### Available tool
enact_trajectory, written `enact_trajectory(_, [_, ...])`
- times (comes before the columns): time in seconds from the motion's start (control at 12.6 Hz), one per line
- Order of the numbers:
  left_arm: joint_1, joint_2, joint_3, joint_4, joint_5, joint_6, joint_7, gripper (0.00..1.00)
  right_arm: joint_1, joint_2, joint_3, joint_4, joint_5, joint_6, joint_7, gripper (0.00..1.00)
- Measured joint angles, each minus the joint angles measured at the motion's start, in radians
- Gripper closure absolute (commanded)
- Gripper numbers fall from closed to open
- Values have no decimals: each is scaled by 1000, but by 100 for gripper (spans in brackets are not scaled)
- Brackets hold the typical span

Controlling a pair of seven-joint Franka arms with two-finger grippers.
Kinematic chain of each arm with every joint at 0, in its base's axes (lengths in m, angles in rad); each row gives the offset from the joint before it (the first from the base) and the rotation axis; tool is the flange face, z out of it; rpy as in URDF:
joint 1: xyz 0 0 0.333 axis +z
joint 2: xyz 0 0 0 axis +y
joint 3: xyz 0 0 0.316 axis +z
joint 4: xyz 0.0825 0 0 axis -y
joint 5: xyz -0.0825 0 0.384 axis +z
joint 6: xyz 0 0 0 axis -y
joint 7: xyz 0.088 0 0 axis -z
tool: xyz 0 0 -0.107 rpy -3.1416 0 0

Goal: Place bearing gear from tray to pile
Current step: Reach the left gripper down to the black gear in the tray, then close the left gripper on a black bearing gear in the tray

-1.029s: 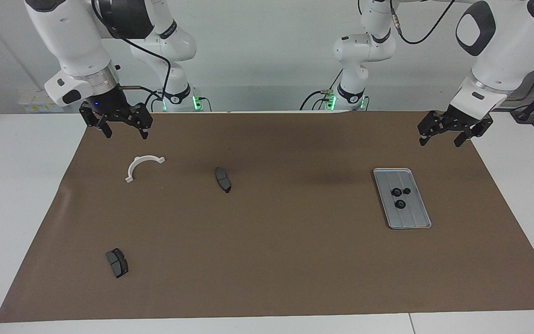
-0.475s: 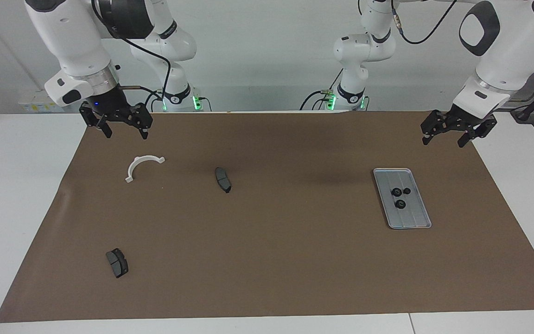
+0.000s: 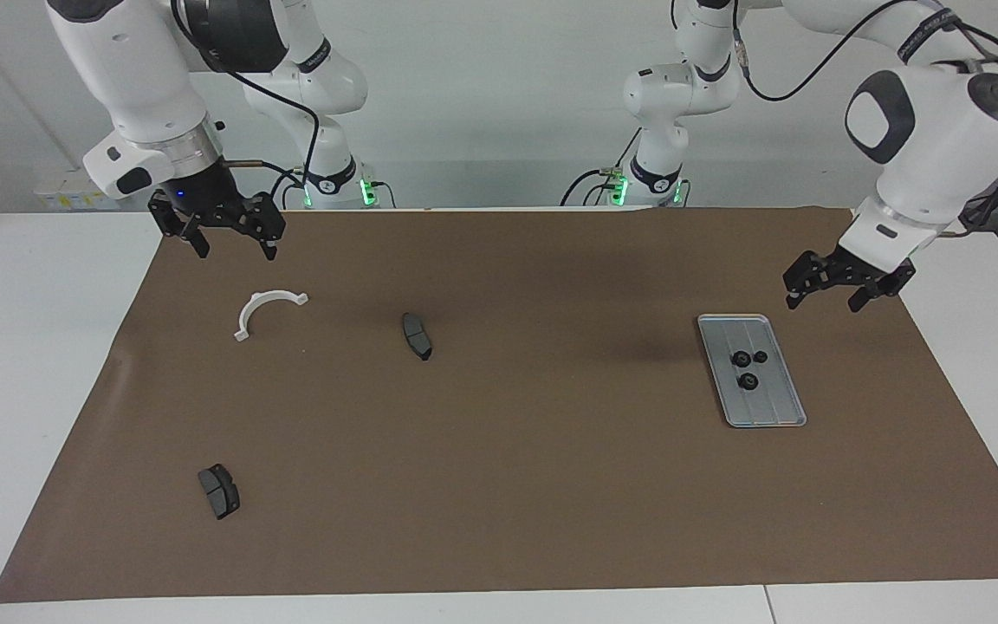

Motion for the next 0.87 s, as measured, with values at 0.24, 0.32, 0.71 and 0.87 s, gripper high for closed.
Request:
enact_trajectory(0.24, [0, 59, -3, -81, 0, 133, 0, 6, 0, 0, 0, 0, 0, 0, 0, 0])
enact_trajectory(0.32, [-1, 79, -4, -90, 0, 153, 1, 8, 0, 0, 0, 0, 0, 0, 0, 0])
enact_trajectory(0.71, [-2, 129, -10, -197, 0, 329, 7, 21, 0, 0, 0, 0, 0, 0, 0, 0])
enact_trajectory(0.87, [-2, 130, -11, -243, 0, 371, 9, 24, 0, 0, 0, 0, 0, 0, 0, 0])
